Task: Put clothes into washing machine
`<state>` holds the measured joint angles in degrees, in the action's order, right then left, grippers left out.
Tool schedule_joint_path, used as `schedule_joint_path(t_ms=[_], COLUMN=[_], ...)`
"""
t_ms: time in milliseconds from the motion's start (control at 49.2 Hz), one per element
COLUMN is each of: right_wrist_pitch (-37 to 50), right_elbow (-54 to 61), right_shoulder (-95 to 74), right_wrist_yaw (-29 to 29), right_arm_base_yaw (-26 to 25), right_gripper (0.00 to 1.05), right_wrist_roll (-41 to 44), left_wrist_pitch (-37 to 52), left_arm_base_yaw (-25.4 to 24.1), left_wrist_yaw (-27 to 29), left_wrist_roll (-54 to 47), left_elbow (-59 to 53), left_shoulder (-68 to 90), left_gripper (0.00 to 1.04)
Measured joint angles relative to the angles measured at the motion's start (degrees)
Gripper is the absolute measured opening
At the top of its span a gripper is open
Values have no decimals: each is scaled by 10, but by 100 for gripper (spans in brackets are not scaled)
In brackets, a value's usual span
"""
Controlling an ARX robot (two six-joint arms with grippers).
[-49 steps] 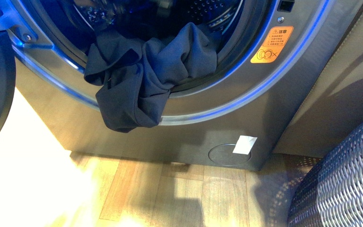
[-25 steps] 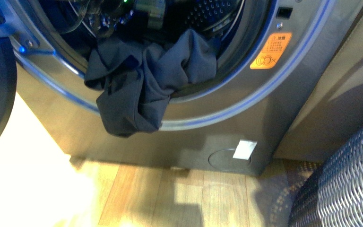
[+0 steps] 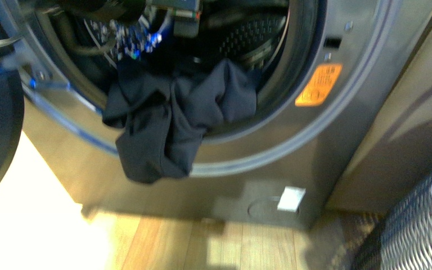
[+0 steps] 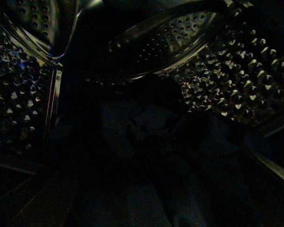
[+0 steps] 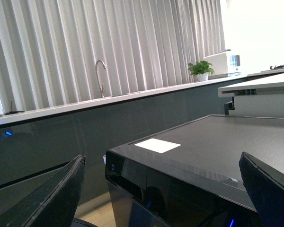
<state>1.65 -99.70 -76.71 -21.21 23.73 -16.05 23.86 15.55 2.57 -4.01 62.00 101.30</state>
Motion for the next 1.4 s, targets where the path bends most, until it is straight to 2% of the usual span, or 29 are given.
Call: schedule_joint_path(t_ms=[285,549,712,1037,1058,1139,1180,1404], right_wrist_pitch=[0,0,0,0,-1,-42,-50,-65], right_elbow=[0,0,0,0,0,-23,-27,50], right_shoulder=[0,0,0,0,0,-2,0,72], right_wrist_yaw=[0,0,0,0,7,118,156,170], right_arm_base_yaw=[0,0,0,0,1,19,23,2], right_gripper=[97,97,97,97,97,97,97,97], right_wrist_roll=[0,0,0,0,1,43,62,84], left_wrist_pitch=[24,12,12,-4,-5,-12,-16,-46], left_arm_base_yaw=[0,7,11,9,9,9,9,9], left_wrist_yaw=[-14,-23,-17,-6,-5,3,4,13], left_wrist_roll=[6,-2,-14,-17,-17,-17,-17,-13], left_elbow=[-100,-171,-237,-298,-303,-322,-329,-374], left_shoulder=[-162,-288,-403,-530,-538,-571,-583,-669], left_gripper=[98,98,98,98,98,98,98,98])
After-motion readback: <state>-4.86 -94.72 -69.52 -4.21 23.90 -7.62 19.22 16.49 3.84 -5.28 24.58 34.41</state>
